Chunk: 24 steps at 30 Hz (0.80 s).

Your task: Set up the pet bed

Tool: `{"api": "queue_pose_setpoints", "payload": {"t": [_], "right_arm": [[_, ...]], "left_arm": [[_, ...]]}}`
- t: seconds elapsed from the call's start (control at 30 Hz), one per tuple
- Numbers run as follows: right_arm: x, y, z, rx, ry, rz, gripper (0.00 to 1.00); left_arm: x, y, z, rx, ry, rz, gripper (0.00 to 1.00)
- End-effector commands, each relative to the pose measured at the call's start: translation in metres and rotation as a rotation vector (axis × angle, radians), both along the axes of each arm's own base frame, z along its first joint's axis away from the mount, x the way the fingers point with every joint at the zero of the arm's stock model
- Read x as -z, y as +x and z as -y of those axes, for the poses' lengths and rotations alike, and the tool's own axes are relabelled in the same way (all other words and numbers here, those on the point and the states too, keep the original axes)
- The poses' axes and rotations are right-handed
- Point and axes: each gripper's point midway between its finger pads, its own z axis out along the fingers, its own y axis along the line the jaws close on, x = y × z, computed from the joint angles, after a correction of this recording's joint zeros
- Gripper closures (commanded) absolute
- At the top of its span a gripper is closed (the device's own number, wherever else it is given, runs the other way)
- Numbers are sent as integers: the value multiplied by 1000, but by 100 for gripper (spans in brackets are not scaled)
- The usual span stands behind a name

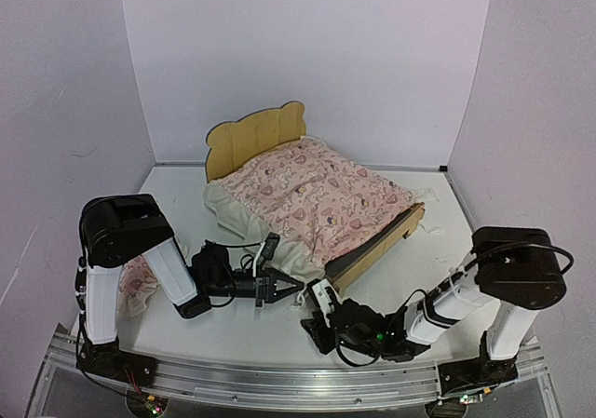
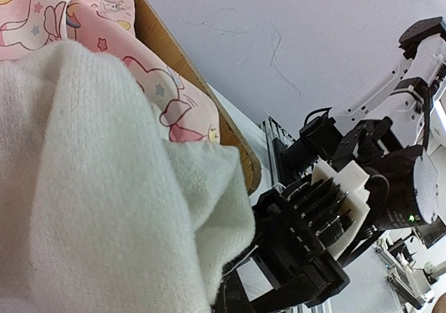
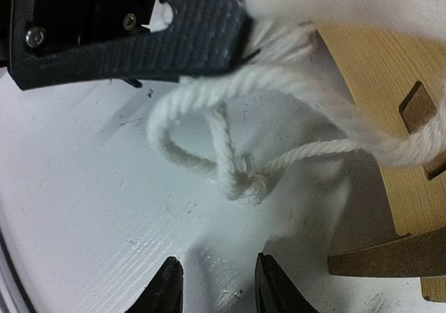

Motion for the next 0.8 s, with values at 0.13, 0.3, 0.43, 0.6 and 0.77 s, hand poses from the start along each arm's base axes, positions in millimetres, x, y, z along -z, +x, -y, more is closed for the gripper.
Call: {"api": "queue_pose_setpoints", "payload": {"t": [0.13,0.3,0.43,0.6,0.77], "right_arm": [[-29,26,-7,100,126,203,60],[-26,32,-12,110,118,241,60],[-22,35,-14,111,110,254,61],[-23,38,-21,80,128,271,62],[-21,45,-23,83,134,282,65]], "left_arm": [[-23,7,5,6,-76,38,100],[-23,6,6,15,-79,40,100],[-23,4,6,25,-79,37,100],[-23,3,6,30,-79,37,100],[-25,3,6,35,-83,36,100]]}}
